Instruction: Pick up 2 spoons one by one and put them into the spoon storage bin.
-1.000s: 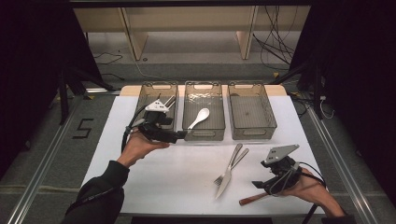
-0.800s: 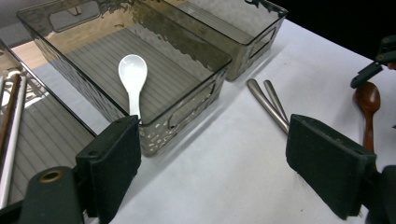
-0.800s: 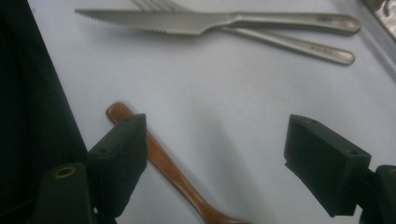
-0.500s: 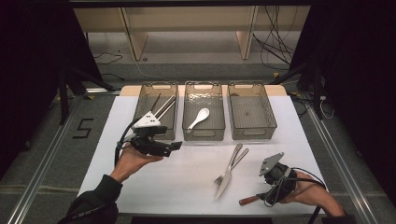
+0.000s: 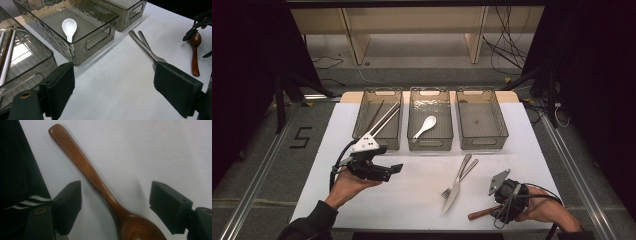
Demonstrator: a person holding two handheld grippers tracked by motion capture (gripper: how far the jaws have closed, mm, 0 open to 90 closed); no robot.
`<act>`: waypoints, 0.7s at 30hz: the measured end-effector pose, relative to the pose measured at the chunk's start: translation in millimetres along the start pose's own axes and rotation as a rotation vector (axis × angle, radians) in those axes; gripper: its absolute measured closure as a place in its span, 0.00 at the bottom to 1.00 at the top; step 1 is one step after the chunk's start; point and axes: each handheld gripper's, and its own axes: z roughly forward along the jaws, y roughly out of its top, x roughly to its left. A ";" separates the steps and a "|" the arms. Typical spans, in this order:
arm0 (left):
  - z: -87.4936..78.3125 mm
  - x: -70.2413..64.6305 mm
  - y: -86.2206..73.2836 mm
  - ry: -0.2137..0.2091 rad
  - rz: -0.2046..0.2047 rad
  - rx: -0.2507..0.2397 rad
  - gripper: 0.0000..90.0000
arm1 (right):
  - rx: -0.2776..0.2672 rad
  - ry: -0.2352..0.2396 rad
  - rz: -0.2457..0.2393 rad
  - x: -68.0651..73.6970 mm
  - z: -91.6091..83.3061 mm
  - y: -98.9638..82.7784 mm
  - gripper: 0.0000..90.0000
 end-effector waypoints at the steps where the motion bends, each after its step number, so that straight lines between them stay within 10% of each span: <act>1: -0.6 0.1 -0.9 0.002 -0.003 -0.003 0.18 | 0.012 0.000 -0.012 -0.1 0.9 0.3 0.32; 21: -6.6 5.1 -10.1 0.018 -0.016 -0.001 0.18 | 0.088 0.045 0.003 -1.9 5.7 2.5 0.62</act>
